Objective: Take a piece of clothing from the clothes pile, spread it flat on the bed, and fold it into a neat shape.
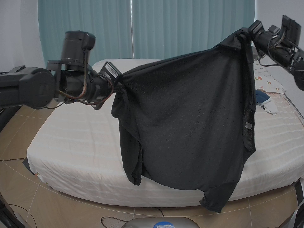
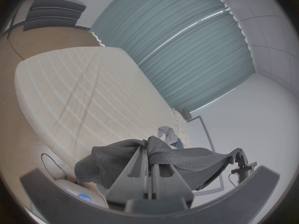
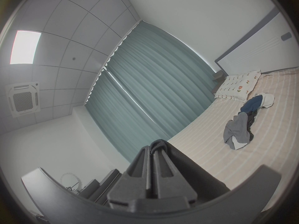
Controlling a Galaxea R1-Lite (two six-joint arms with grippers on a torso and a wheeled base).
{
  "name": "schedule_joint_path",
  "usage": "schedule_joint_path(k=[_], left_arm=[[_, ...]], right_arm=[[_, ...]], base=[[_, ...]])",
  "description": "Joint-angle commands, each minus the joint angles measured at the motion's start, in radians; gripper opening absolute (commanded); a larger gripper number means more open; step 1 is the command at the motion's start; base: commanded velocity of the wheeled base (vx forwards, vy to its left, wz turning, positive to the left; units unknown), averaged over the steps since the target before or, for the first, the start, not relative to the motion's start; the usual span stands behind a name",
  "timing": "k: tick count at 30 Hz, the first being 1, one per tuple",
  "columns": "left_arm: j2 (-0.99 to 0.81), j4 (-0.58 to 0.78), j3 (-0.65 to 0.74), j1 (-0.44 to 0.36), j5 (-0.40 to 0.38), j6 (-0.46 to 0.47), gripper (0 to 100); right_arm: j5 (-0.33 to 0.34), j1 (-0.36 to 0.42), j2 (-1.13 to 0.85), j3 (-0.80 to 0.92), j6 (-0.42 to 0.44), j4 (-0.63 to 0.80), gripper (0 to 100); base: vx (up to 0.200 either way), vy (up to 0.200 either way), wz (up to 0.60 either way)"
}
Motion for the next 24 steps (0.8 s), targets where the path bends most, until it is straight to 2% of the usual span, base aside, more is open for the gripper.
schedule_joint_path(k=[1,14,18,24], left_arm=[[0.192,0.002,-0.061,0.038,-0.012,-0.001,0],[0.510,-0.019,-0.282,0.052,-0.012,-0.001,0],[0.609,-0.028,-0.342,0.050,0.000,-0.021,0],[0.735,-0.016,-0.478,0.059,0.003,-0.127,0]], right_arm=[[-0.023,-0.014,0.222,-0.060,-0.006,-0.079,0],[-0.037,-0.013,0.468,-0.121,-0.009,-0.102,0],[-0.091,-0.014,0.569,-0.136,-0.009,-0.123,0],[-0.124,-0.016,0.704,-0.155,-0.007,-0.217,0]], base=[[0.200,0.000,0.00],[0.200,0.000,0.00],[0.000,0.000,0.00],[0.000,0.000,0.00]])
